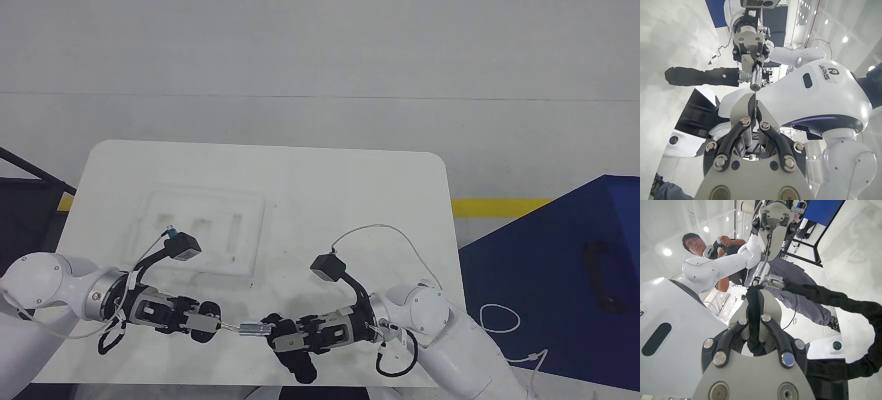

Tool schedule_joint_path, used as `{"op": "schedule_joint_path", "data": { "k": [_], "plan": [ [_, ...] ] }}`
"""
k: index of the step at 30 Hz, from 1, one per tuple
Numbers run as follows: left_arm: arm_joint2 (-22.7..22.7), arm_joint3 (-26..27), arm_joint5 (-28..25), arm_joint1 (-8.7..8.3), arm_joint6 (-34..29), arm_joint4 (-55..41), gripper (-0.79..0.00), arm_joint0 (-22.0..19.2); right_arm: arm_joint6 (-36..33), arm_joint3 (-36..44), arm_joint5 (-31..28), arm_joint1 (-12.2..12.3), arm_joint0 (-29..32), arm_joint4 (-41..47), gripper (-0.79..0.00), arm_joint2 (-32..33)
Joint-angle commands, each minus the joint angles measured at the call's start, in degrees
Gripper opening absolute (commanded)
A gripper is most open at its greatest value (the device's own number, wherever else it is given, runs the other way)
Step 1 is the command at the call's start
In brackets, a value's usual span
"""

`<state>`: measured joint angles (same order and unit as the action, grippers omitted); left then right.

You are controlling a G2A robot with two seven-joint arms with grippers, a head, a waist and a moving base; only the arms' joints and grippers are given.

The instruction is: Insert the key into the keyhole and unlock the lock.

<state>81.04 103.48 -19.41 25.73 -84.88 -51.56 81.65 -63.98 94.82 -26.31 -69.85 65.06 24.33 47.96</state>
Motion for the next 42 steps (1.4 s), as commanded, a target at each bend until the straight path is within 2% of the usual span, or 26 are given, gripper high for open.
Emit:
{"op": "schedule_joint_path", "data": {
  "k": [1, 21, 42],
  "plan": [
    [0.3, 0.0, 0.1, 0.15, 0.0, 0.1, -0.785, 0.1, 0.2, 0.0, 0.1, 0.0, 0.0, -0.1, -0.785, 0.0],
    [2.8, -0.6, 0.6, 1.88, -0.6, 1.9, -0.785, 0.8, 1.5, 0.3, 0.2, -0.1, -0.5, -1.1, -0.785, -0.5],
    [3.3, 1.0, 0.8, 3.59, -0.8, 5.1, -0.785, 0.6, 2.7, 0.3, -0.4, -0.2, -0.5, -1.5, -0.785, -0.7]
  ]
}}
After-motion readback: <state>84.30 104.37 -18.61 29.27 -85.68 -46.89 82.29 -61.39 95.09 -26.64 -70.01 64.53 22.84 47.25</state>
